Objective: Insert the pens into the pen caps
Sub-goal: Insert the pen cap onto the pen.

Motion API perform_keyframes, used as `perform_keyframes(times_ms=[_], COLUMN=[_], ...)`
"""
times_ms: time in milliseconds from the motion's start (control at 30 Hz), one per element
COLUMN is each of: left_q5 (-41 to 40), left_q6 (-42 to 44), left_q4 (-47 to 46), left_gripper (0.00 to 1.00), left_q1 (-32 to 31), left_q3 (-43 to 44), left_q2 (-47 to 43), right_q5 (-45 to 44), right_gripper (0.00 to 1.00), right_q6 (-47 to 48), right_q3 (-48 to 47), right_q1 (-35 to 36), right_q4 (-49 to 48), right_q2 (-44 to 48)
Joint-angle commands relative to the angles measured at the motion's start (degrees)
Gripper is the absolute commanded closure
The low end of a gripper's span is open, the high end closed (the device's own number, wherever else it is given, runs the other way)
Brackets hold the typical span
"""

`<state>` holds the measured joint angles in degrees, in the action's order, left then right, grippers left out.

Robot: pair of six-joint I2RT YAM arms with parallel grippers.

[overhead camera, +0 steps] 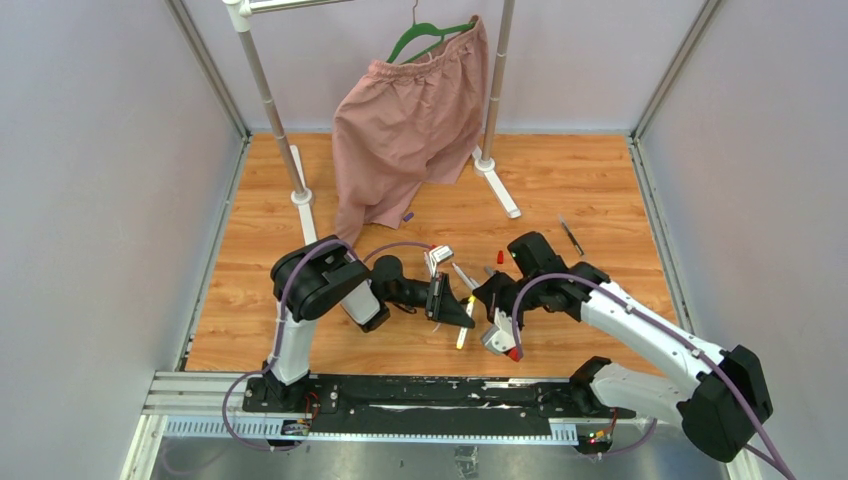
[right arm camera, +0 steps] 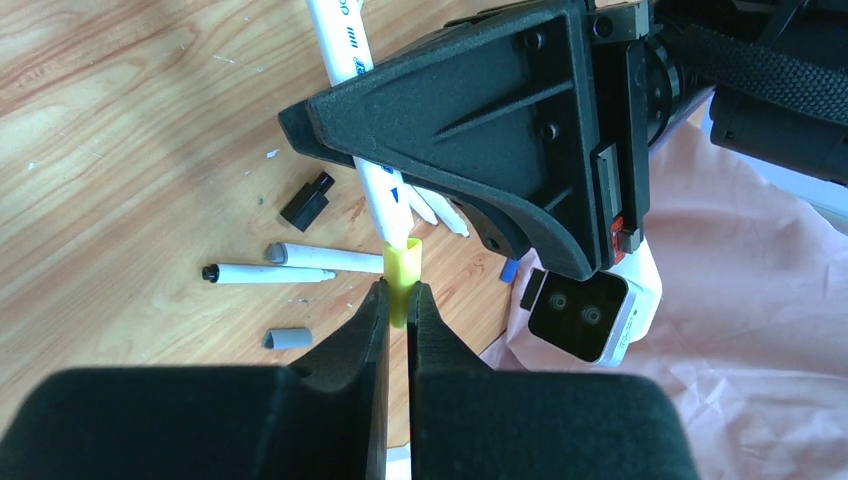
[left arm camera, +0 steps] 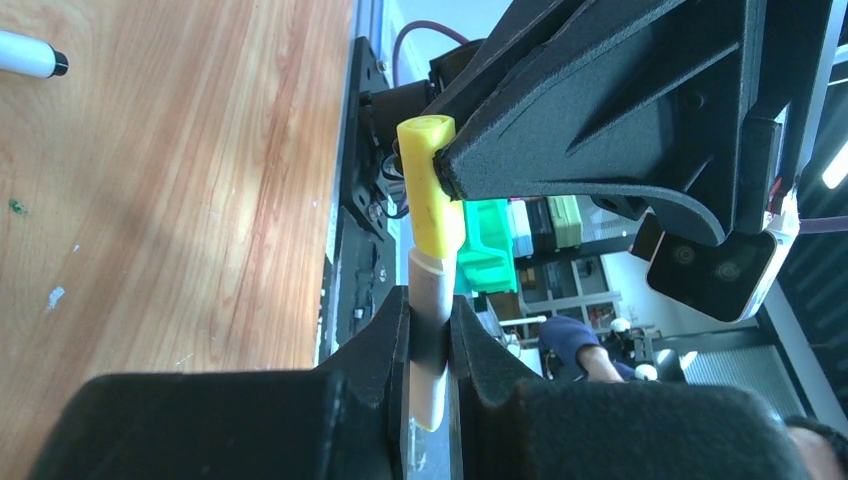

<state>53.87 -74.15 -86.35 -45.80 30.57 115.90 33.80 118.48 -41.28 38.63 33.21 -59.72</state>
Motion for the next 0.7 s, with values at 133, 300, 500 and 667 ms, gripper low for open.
perform_keyframes(times_ms=[133,300,500,667], left_q5=[-0.63,-0.08,0.63,1.04], left_q6=[-0.16,-0.60,-0.42,-0.03], left_q4=[-2.95,-2.97,-2.95,-2.95], left_gripper=[1.00,1.00,1.00,1.00], left_q1=[0.69,0.71,0.71,0.71], left_q3=[2.41,3.88,5.51,6.08], left_q2=[1.58,2.43,3.15,3.72], right_q5=[1.00,-2.05,-4.52,-6.70], right_gripper=[0.97,0.81,0.73,0.66], right_q6=[12.00,18.11,16.93,14.97], right_q3=[0.06,0.92,0.86,0.29], right_q1=[1.69,3.46,4.34,4.33], right_q4=[8.14,9.64,8.42,8.09], right_q2=[2.05,2.04,2.20,3.53])
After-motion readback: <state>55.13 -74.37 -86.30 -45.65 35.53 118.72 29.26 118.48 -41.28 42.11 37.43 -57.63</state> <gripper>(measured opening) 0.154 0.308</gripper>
